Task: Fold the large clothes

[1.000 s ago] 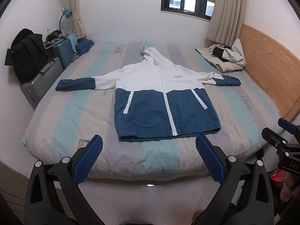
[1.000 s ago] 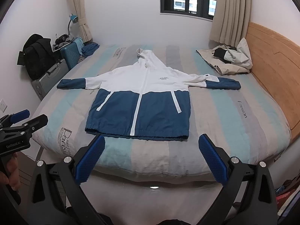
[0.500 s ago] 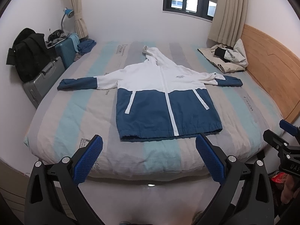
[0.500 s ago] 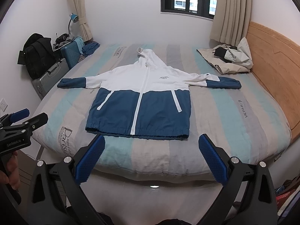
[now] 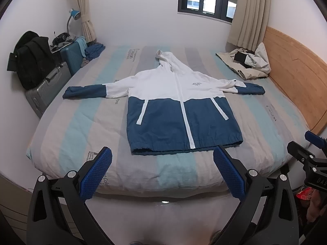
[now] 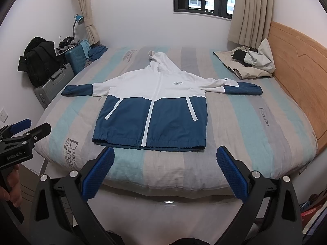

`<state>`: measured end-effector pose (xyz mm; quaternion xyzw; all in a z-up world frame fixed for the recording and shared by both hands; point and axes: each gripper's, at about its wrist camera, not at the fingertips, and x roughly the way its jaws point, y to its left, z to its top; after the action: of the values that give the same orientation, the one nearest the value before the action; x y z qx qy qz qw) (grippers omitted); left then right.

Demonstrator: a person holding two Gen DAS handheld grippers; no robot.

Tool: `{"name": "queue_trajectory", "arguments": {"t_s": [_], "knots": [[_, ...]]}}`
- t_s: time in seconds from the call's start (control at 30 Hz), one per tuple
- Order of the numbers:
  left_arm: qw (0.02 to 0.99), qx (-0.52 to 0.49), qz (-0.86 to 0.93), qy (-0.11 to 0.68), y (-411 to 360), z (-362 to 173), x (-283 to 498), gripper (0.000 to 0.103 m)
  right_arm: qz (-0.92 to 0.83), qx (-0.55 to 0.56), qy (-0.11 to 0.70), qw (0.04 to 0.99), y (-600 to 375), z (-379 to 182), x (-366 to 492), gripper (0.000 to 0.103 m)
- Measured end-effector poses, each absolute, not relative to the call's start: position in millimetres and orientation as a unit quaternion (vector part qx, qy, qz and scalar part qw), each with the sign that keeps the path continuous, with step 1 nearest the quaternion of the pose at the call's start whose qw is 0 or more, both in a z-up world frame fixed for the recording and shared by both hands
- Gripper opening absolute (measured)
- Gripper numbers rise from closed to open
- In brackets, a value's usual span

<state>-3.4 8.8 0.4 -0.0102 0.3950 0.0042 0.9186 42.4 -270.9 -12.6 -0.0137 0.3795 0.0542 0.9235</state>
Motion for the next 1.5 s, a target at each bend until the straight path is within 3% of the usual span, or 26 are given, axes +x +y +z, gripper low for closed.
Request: {"name": "queue_trajectory", "arguments": {"t_s": [0.4,1.0,1.5], "knots": [[0.918,-0.011,-0.003,0.397,20.5,-2.9,11.0,0.097,0.050,-0.015,0.384,0.922,-268.4,-11.2,56.5,0.096],[0.904,0.020,-0.057,0.424,82.1,14.7,106.4,0.097,-0.011,-0.046,0.393,0.918,-209.4,23.6,135.4,0.096],[0.897,0.005,0.006,0.441,90.5,-56.2,233.2,0.097,0.012,-0.069,0.411,0.909,-230.5,-56.0,285.4,0.096]]}}
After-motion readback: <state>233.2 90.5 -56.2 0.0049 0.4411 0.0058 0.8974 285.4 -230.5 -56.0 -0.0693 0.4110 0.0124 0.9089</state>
